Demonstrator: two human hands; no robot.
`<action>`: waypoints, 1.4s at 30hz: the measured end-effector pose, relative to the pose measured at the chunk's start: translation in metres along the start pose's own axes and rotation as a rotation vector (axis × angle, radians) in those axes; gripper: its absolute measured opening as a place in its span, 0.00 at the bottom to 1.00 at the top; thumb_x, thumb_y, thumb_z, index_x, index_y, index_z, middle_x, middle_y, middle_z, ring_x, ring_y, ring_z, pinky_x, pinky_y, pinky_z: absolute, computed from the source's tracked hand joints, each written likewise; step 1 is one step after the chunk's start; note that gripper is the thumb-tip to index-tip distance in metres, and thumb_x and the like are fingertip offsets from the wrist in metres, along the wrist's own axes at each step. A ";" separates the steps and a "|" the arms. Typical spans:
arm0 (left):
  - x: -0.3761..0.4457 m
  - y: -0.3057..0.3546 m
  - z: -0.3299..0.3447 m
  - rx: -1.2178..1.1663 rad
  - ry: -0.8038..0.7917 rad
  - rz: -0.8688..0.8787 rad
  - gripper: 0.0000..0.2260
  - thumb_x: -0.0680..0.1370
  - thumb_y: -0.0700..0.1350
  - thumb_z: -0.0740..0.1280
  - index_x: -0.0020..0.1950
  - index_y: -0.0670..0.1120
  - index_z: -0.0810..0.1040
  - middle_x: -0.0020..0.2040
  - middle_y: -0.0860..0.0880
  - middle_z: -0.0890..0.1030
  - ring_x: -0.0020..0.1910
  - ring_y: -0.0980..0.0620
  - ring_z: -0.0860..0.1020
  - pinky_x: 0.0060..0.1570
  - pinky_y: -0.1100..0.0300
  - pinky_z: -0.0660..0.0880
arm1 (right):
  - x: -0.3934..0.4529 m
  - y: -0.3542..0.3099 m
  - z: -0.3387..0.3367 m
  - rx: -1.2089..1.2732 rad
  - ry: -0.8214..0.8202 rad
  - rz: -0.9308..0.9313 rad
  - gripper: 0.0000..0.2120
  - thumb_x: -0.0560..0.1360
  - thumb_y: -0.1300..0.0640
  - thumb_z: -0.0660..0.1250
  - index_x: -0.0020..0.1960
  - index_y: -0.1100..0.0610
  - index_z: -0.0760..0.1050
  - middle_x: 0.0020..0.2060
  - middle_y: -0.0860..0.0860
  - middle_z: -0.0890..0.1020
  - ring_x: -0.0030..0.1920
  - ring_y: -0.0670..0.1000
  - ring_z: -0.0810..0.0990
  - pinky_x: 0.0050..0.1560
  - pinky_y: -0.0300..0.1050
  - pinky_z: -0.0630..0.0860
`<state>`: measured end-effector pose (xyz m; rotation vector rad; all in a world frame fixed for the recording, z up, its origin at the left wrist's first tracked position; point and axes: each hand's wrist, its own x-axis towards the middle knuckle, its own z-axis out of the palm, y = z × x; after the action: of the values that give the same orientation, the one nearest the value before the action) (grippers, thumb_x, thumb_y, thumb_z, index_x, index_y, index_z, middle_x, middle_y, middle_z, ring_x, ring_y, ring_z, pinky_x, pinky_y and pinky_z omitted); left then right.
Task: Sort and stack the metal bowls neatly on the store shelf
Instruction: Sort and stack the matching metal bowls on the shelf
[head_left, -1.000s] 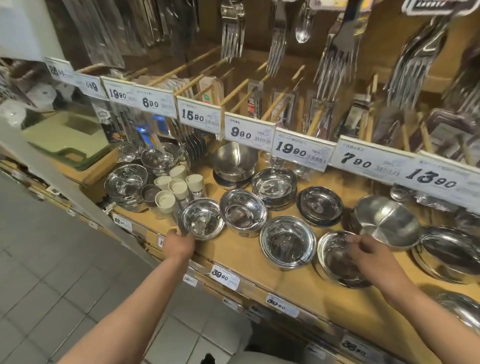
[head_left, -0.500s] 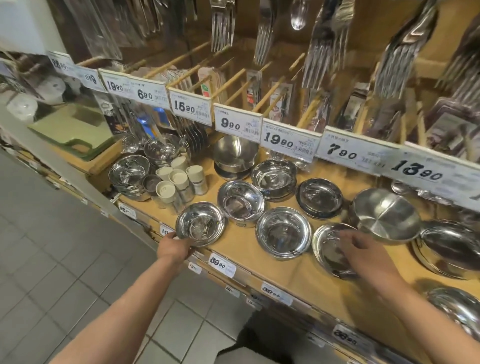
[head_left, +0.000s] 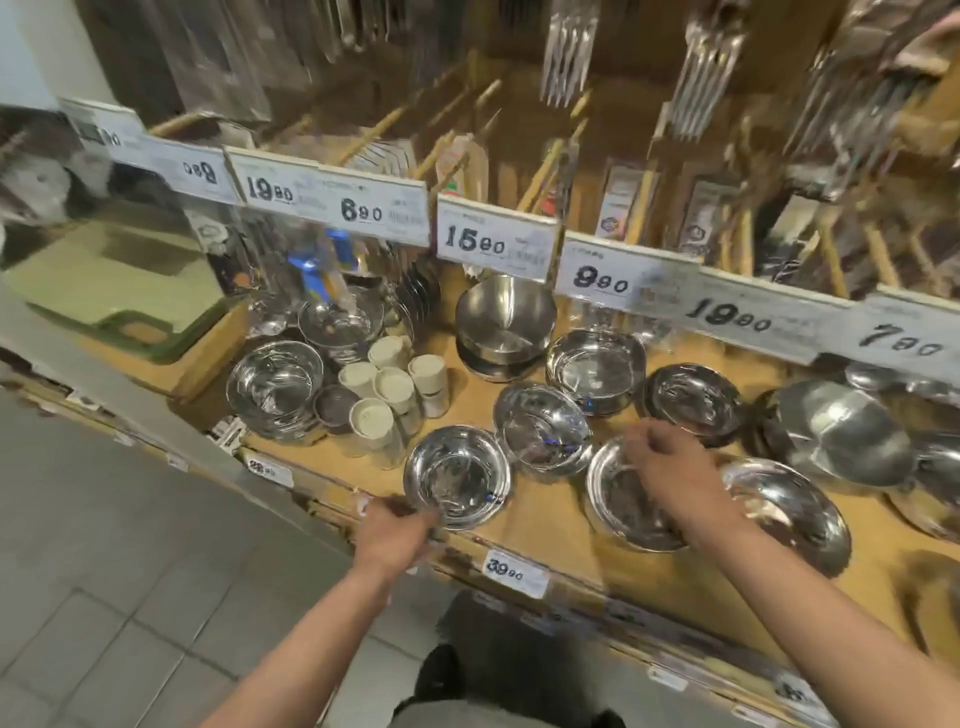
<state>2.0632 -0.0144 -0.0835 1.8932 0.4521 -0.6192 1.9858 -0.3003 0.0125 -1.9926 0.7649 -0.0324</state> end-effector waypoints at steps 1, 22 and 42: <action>0.002 -0.002 0.001 0.001 -0.089 0.009 0.08 0.72 0.41 0.76 0.50 0.42 0.83 0.41 0.46 0.87 0.38 0.50 0.87 0.46 0.46 0.84 | 0.002 -0.011 0.012 -0.025 -0.012 -0.009 0.09 0.81 0.55 0.62 0.45 0.47 0.77 0.32 0.48 0.81 0.28 0.51 0.78 0.27 0.42 0.71; 0.031 0.019 -0.034 0.063 -0.133 0.273 0.13 0.77 0.36 0.72 0.59 0.47 0.78 0.44 0.52 0.85 0.32 0.67 0.80 0.29 0.75 0.73 | -0.002 -0.019 0.102 0.065 0.188 0.450 0.19 0.77 0.55 0.72 0.58 0.68 0.74 0.29 0.55 0.83 0.26 0.50 0.84 0.26 0.40 0.76; -0.019 0.065 -0.020 -0.153 -0.479 0.101 0.16 0.76 0.51 0.74 0.58 0.45 0.76 0.54 0.45 0.82 0.50 0.51 0.85 0.50 0.56 0.83 | -0.038 -0.043 0.096 0.720 0.050 0.432 0.11 0.75 0.70 0.70 0.54 0.61 0.72 0.37 0.56 0.85 0.37 0.52 0.86 0.37 0.42 0.84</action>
<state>2.0897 -0.0218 -0.0185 1.5463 0.0895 -0.9110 2.0085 -0.1908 0.0063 -1.1305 1.0280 -0.0893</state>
